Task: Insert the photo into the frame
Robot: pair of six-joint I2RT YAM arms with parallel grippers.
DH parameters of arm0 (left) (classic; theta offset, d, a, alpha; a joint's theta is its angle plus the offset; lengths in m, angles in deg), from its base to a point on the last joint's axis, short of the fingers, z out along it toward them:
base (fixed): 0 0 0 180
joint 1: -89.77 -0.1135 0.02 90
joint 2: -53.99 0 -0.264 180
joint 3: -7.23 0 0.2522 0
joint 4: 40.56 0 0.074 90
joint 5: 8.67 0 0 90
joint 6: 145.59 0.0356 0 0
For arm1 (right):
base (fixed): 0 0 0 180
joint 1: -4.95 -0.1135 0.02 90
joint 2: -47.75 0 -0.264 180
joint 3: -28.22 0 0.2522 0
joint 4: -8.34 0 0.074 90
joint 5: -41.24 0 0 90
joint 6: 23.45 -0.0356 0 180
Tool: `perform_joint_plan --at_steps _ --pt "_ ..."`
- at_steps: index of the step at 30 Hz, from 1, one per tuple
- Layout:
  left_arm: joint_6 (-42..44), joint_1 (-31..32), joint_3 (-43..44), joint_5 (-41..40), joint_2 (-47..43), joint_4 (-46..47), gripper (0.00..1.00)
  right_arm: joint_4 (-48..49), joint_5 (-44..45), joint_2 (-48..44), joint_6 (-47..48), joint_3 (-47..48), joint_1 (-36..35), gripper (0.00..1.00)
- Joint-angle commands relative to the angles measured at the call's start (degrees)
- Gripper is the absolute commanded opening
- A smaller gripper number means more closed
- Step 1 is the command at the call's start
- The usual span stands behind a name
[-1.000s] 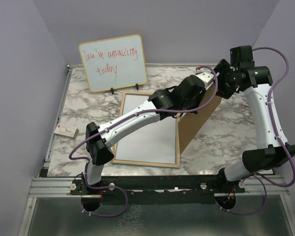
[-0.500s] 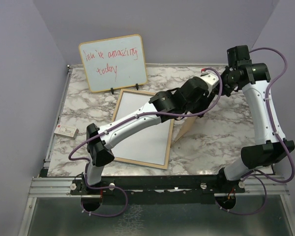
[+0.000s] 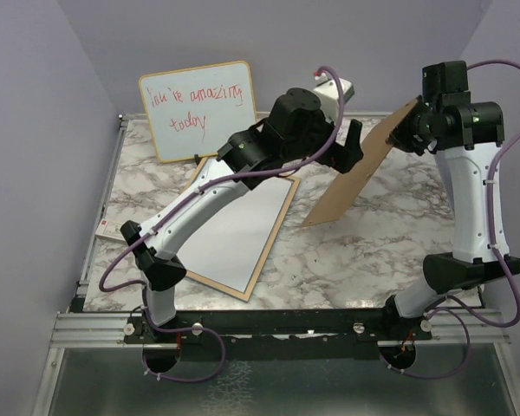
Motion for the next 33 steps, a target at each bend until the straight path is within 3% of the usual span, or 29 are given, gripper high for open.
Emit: perform_joint_plan --at_steps 1,10,16,24,33 --pt "-3.08 -6.46 -3.29 2.07 -3.36 0.00 0.95 0.42 1.26 -1.01 1.10 3.88 -0.10 0.01" --pt "-1.01 -24.40 -22.08 -6.26 -8.40 -1.35 0.99 20.66 -16.08 -9.08 4.70 -9.93 -0.14 0.00" --pt "-0.98 -37.24 -37.22 -7.29 -10.04 -1.25 0.99 36.04 -26.55 -14.41 5.89 -20.24 -0.10 0.01" --pt "-1.82 -50.62 -46.68 -6.68 -7.03 0.15 0.99 52.91 -39.19 -18.27 3.90 -32.29 -0.12 0.01" --pt "-1.98 -55.51 -51.77 2.66 -0.21 4.95 0.99 58.56 -42.14 -19.16 3.33 -38.50 -0.09 0.00"
